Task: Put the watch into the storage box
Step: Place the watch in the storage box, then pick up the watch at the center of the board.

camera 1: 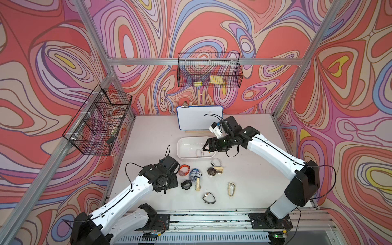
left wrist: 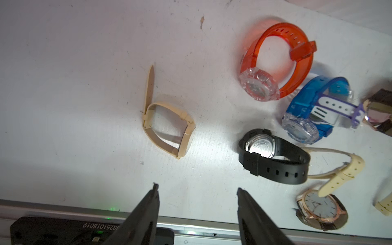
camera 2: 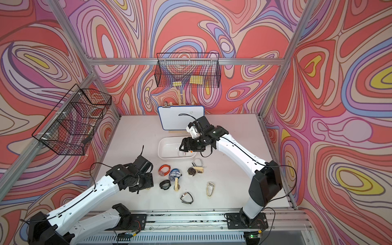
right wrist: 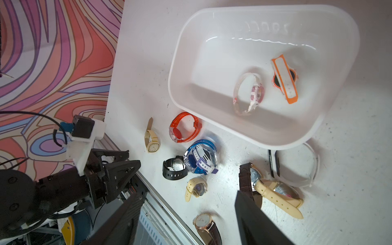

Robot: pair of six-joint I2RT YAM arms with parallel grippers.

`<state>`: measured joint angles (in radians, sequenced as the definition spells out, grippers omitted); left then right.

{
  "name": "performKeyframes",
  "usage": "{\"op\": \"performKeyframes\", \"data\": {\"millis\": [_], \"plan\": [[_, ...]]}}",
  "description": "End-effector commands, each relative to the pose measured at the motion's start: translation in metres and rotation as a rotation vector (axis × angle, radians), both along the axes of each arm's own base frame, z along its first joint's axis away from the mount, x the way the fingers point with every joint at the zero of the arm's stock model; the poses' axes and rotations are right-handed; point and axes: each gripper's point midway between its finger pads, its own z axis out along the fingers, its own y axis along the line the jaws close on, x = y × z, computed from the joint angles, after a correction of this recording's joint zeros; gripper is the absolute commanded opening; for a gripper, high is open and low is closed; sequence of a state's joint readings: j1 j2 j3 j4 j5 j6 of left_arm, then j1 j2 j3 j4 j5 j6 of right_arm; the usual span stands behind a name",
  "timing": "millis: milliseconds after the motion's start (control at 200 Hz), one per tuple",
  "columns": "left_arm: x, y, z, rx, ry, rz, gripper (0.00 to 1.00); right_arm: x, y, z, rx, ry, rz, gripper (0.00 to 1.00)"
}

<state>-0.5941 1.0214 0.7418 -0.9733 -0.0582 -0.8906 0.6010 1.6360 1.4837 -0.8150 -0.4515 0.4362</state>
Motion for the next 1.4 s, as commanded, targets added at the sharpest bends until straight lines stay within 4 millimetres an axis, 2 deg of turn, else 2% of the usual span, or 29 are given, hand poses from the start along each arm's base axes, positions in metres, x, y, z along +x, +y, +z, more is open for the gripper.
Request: {"op": "performKeyframes", "data": {"millis": [0,185,506,606,771,901,1052,1247,1397], "plan": [[0.004,0.002,-0.01,0.022,0.005,-0.003,0.58,-0.001,-0.002,0.004,0.017,-0.018,-0.013,0.76],[0.004,0.012,-0.026,0.079,0.039,0.0,0.54,-0.009,-0.008,0.013,0.026,-0.041,-0.01,0.76],[0.018,0.009,-0.047,0.1,0.075,-0.024,0.49,-0.025,-0.015,0.015,0.047,-0.047,0.007,0.77],[0.019,0.01,-0.054,0.103,0.09,-0.032,0.47,-0.037,-0.013,0.018,0.101,-0.072,0.06,0.78],[0.02,0.011,-0.06,0.11,0.104,-0.04,0.46,-0.068,-0.013,0.024,0.207,-0.132,0.179,0.84],[0.017,0.013,-0.065,0.12,0.118,-0.044,0.44,-0.093,-0.016,0.012,0.228,-0.149,0.255,0.86],[0.017,0.011,-0.07,0.113,0.128,-0.051,0.37,-0.111,-0.011,-0.005,0.191,-0.173,0.32,0.93],[0.017,0.011,-0.072,0.119,0.138,-0.065,0.27,-0.12,0.004,-0.021,0.126,-0.213,0.374,0.97],[0.017,0.012,-0.07,0.127,0.139,-0.076,0.2,-0.121,0.007,-0.024,0.104,-0.25,0.391,0.98]]}}
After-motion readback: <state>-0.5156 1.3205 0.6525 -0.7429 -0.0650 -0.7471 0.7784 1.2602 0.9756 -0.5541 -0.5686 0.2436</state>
